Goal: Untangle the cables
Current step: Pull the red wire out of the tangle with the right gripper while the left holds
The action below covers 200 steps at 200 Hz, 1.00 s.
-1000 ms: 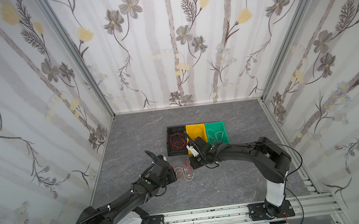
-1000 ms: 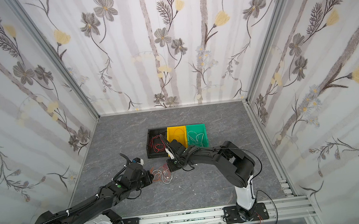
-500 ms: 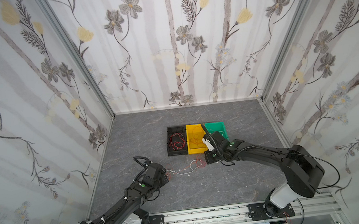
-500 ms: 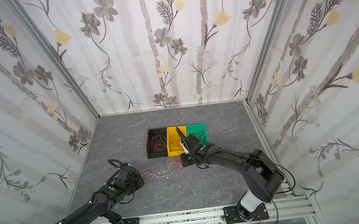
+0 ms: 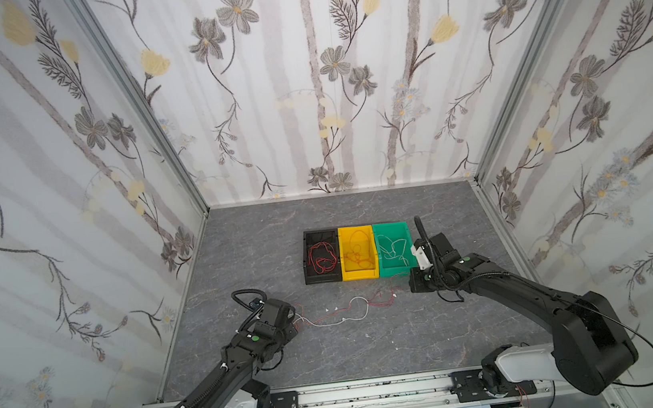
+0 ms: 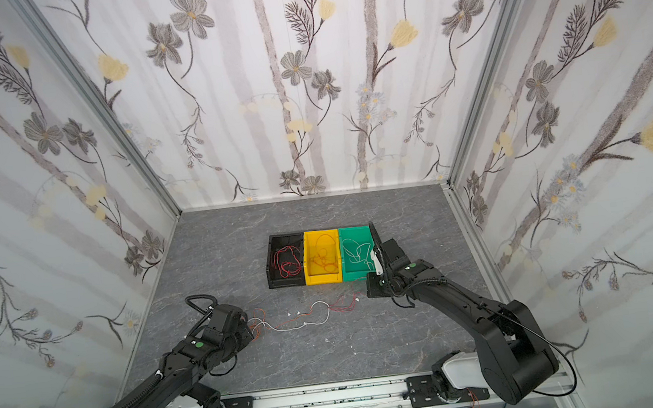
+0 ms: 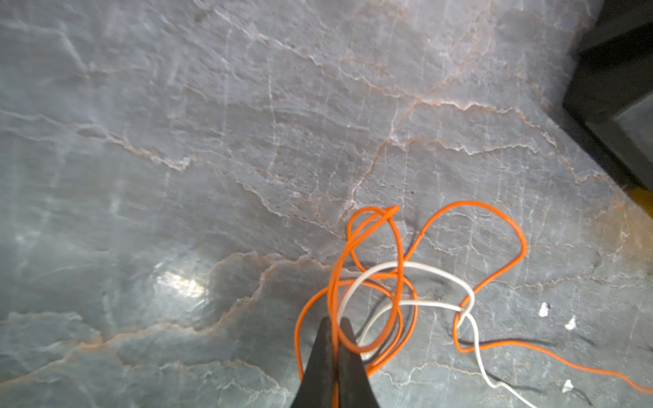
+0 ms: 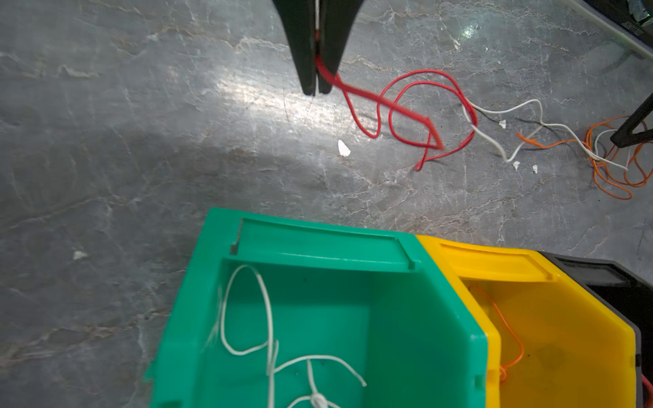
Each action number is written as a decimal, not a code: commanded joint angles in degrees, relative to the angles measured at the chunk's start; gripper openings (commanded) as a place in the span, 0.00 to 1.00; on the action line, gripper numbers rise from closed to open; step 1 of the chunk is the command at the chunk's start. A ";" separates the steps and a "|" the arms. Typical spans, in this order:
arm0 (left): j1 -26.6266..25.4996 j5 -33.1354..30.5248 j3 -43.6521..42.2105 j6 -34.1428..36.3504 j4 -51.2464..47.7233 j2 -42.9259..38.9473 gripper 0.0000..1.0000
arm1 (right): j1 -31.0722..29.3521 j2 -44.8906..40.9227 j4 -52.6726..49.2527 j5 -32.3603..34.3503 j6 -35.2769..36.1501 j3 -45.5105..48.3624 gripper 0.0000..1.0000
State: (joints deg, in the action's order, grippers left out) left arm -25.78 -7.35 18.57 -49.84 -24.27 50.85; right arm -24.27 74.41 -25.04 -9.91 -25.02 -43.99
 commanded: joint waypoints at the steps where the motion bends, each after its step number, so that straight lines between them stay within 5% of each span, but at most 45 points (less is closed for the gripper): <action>1: 1.24 -1.74 0.83 0.65 -3.23 -1.31 0.01 | 2.20 -2.70 -3.01 2.85 -0.29 0.46 0.00; 58: 2.73 -0.83 -0.11 -0.16 -3.31 -2.66 0.02 | 14.14 -9.28 -9.58 10.08 -3.22 0.40 0.00; 134: 3.28 0.30 -0.44 0.19 -2.67 -2.62 0.02 | 26.17 -9.38 -10.57 1.67 -2.64 -1.58 0.00; 200: 3.32 3.47 -0.66 0.71 0.34 -2.04 0.05 | 25.23 -10.69 -11.95 -6.48 -1.13 -5.30 0.00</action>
State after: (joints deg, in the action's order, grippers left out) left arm -22.50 -4.82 18.00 -49.50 -25.67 48.73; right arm 1.80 64.79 -35.38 -12.14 -26.89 -47.64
